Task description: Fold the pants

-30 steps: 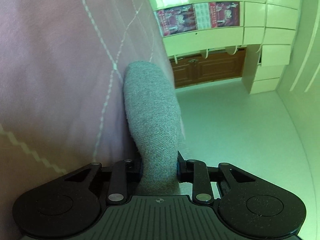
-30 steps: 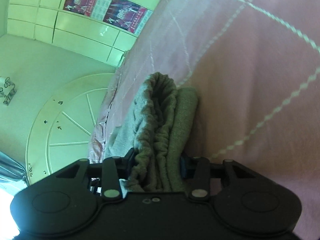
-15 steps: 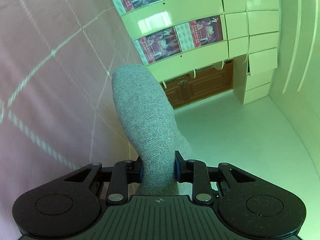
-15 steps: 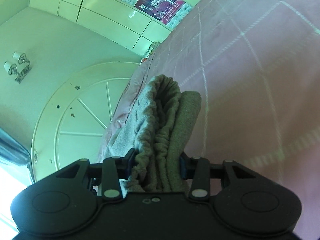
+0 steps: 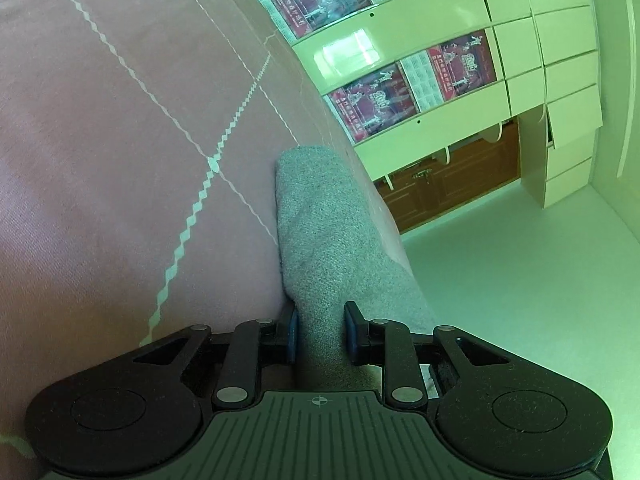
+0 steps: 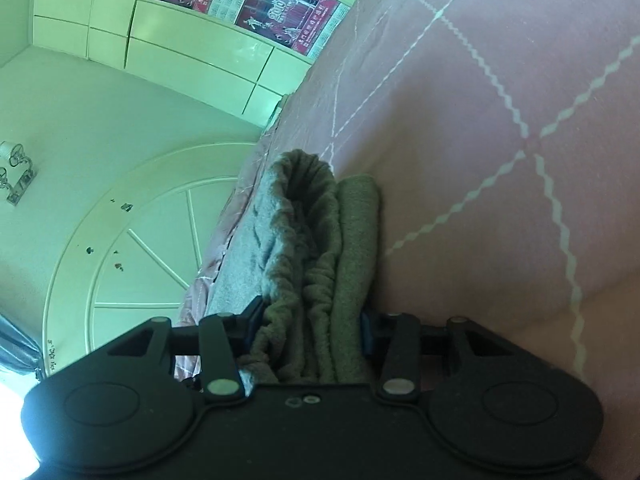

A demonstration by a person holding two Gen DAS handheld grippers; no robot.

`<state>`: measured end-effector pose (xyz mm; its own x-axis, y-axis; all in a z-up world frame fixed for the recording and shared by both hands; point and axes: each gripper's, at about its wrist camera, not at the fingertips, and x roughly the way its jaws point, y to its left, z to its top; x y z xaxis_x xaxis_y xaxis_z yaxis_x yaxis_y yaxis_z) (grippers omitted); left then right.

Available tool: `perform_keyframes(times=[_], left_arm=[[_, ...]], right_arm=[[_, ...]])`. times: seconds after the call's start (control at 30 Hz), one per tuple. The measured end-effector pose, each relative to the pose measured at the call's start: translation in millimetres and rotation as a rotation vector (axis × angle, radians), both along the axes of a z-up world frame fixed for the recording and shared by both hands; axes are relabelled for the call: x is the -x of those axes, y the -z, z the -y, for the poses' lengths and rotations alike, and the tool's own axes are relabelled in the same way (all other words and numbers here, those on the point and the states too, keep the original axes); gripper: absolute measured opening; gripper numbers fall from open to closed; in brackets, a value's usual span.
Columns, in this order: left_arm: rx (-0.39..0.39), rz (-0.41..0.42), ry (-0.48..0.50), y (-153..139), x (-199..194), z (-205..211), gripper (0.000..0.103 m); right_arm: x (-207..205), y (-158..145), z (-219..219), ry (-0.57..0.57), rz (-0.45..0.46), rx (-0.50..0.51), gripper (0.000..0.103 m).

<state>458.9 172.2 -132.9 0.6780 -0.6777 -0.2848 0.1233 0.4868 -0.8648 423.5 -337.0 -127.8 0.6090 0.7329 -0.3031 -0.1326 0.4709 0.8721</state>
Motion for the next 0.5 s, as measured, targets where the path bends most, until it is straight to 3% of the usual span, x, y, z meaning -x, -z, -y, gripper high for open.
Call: perform_keyframes(times=[0.1, 0.17, 0.2, 0.23, 0.27, 0.4, 0.47, 0.5], left_arm=[[-0.026, 0.012, -0.031, -9, 18, -4, 0.036], [-0.101, 0.041, -0.081, -20, 45, -10, 0.058], [-0.135, 0.061, -0.11, -29, 56, -11, 0.067], [-0.186, 0.088, -0.134, -40, 66, -10, 0.085], [-0.247, 0.108, -0.156, -49, 74, -6, 0.095], [-0.492, 0.127, -0.068, -78, 87, 26, 0.096], [-0.667, 0.077, -0.022, -71, 91, 48, 0.096], [-0.715, 0.083, -0.026, -67, 95, 53, 0.096]], right_arm=[[13, -18, 4, 0.035, -0.003, 0.063, 0.051], [32, -32, 16, 0.098, 0.042, 0.109, 0.092], [42, -45, 16, 0.138, 0.054, 0.184, 0.097], [50, -60, 11, 0.162, 0.087, 0.262, 0.098], [57, -71, 5, 0.163, 0.138, 0.301, 0.097], [73, -93, -32, 0.141, 0.184, 0.401, 0.097], [65, -71, -53, 0.088, 0.066, 0.558, 0.097], [60, -53, -61, 0.056, -0.019, 0.641, 0.097]])
